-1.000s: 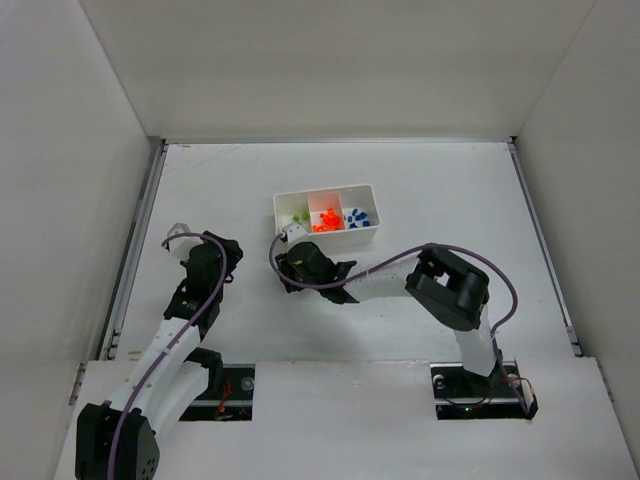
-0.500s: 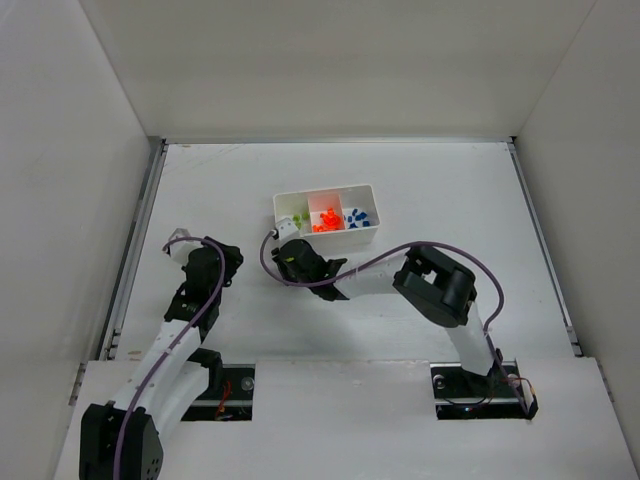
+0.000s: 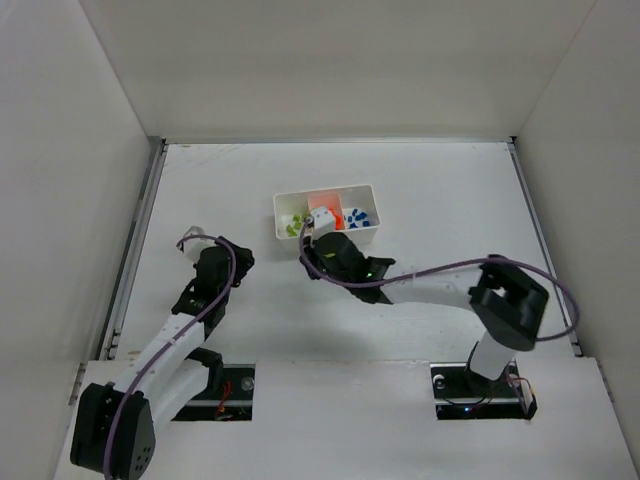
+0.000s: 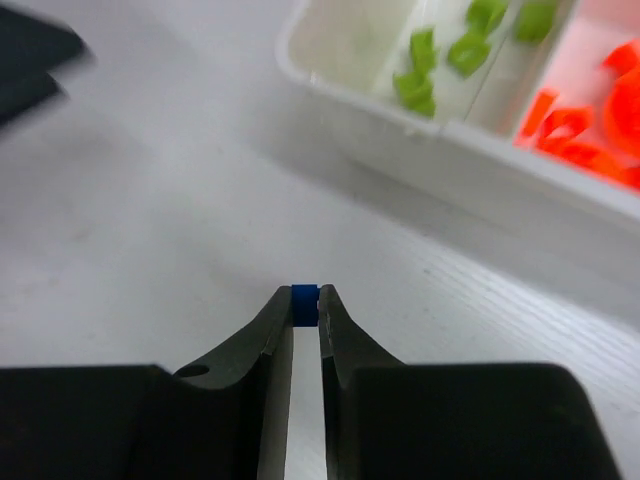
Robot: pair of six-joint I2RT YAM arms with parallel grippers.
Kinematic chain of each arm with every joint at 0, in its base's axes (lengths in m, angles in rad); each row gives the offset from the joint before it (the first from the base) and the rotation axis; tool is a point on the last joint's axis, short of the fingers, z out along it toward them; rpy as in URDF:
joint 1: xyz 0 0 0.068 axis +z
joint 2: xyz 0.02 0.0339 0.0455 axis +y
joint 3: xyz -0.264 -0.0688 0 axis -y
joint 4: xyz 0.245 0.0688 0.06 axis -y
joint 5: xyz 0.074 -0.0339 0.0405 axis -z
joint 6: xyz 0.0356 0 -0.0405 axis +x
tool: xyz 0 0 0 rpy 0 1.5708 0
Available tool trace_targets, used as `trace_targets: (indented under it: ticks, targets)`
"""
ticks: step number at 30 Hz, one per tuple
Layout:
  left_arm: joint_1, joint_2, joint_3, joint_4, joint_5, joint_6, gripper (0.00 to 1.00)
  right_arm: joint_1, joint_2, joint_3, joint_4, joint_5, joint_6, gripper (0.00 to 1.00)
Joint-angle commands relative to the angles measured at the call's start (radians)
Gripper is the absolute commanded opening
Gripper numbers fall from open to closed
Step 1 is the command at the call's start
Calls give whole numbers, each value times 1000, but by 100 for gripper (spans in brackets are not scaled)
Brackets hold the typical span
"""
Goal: Sort the legos into containers by color
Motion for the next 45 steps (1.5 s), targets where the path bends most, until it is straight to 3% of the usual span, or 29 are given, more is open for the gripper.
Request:
trace_targets:
  ticks: [1, 7, 16, 22, 27, 29, 35, 36, 37, 41, 45]
  targets:
    - [-58, 31, 36, 81, -10, -1, 48, -79, -206, -43, 57, 24, 28, 13]
    - [-178, 103, 70, 155, -27, 12, 50, -285, -308, -82, 54, -10, 11, 15]
    - [-250, 107, 73, 142, -50, 42, 57, -418, -93, 62, 51, -32, -24, 17]
    - [-247, 74, 62, 101, -59, 51, 62, -418, -118, 98, 47, 14, -37, 44]
    - [-244, 74, 68, 93, -59, 62, 71, -412, -223, 55, 31, 60, -43, 49]
    - [-240, 71, 70, 92, -59, 75, 100, -386, -308, 4, 33, 93, -38, 50]
    - [-209, 45, 61, 44, -59, 74, 100, -319, -616, -299, 71, 247, 11, 74]
    - [-201, 39, 54, 35, -59, 63, 100, -316, -660, -351, 74, 273, 31, 82]
    - [-191, 35, 50, 21, -56, 60, 100, -314, -703, -400, 74, 298, 47, 100]
    - [-154, 16, 47, -64, -58, 62, 100, -328, -817, -546, 28, 383, 152, 100]
    - [-131, -39, 60, -169, -59, 68, 100, -359, -833, -588, -65, 403, 255, 100]
